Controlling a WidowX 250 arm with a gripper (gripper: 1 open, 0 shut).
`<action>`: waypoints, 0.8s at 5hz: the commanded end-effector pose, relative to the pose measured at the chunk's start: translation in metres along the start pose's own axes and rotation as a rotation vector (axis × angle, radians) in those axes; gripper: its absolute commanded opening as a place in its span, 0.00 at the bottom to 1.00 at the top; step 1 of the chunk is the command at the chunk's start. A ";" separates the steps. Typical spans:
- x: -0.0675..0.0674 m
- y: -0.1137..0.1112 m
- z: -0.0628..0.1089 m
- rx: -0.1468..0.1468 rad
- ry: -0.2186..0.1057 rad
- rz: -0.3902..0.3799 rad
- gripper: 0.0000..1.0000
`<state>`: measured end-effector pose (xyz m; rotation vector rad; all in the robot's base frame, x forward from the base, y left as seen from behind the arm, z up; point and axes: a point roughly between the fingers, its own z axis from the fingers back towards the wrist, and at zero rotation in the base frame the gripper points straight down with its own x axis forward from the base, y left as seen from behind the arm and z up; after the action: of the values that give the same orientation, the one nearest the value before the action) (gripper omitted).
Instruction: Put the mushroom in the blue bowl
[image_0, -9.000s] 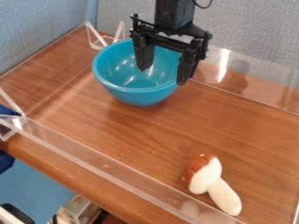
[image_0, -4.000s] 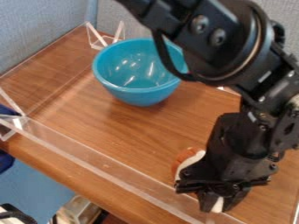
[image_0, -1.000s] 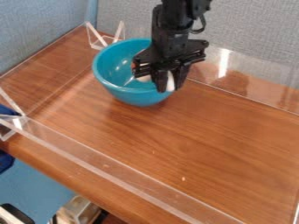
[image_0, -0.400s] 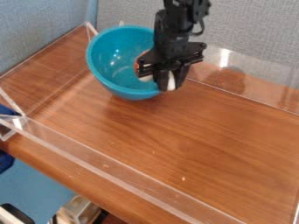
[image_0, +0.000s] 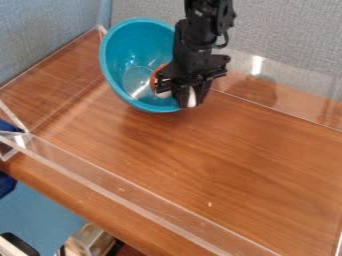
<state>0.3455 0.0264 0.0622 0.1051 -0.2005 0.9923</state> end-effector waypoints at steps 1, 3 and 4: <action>0.010 -0.007 0.011 -0.036 -0.033 0.012 0.00; 0.012 -0.008 0.010 -0.031 -0.027 0.022 1.00; 0.013 -0.008 0.011 -0.030 -0.025 0.029 1.00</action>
<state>0.3474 0.0269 0.0589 0.1154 -0.1875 1.0019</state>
